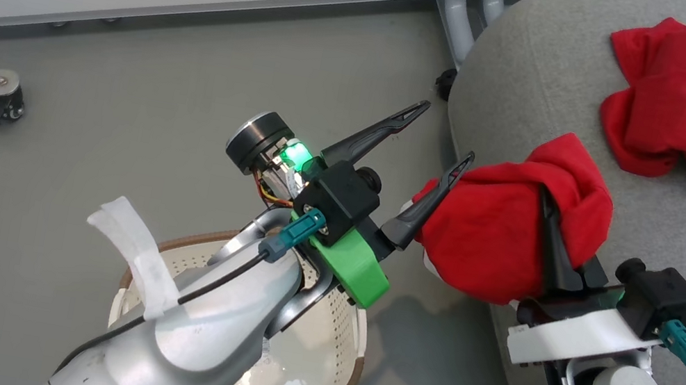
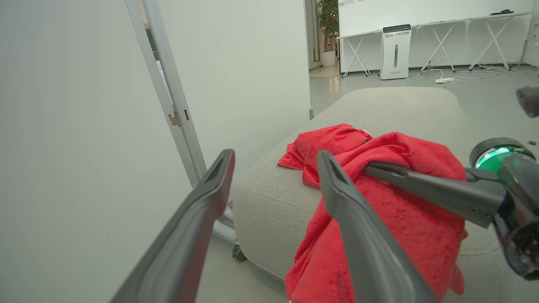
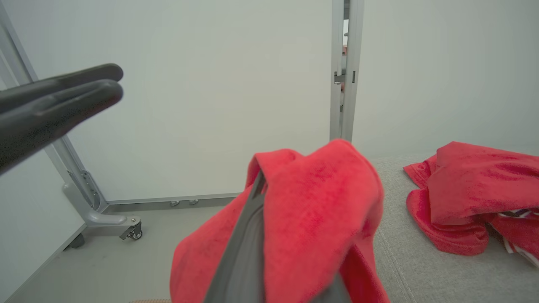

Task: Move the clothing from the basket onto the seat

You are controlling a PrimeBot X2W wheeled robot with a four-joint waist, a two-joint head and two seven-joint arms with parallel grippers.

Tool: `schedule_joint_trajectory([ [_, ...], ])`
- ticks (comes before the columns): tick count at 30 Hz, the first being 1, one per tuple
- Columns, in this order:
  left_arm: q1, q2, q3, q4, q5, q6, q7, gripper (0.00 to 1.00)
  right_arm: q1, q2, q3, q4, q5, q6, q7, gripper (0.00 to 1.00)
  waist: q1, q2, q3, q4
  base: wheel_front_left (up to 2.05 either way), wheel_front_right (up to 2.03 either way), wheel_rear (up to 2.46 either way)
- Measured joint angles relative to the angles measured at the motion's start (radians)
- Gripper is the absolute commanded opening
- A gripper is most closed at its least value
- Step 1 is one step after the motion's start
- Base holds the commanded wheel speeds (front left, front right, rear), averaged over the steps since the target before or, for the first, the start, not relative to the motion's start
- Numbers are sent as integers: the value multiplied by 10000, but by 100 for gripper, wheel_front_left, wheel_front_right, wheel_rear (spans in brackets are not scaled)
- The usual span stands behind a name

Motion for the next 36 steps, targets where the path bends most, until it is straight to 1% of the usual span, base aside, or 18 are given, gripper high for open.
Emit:
schedule_joint_trajectory([
  [5,13,21,-111,88,12,-46,-2,100,426,-2,-456,-224,-123,0,2,0,0,0,72,-563,0,0,0],
  [15,48,125,-245,167,33,-63,-2,100,1016,-2,-984,-384,-130,0,0,0,1,0,253,-1501,0,0,0],
  [19,48,159,-267,167,40,-63,0,100,1101,-4,-1032,-401,-25,0,0,0,0,0,361,-1714,0,0,0],
  [23,53,226,-247,132,38,-58,0,100,1019,0,-1147,-426,36,0,0,0,1,0,493,-1773,0,0,0],
  [29,50,372,-222,58,38,-8,0,100,58,-2,-1620,-633,-328,0,0,0,0,0,802,-1707,0,0,0],
  [36,-209,552,-205,-194,121,29,92,100,-1996,-92,-2418,-836,-880,0,2,0,1,0,1473,-1582,0,0,0],
])
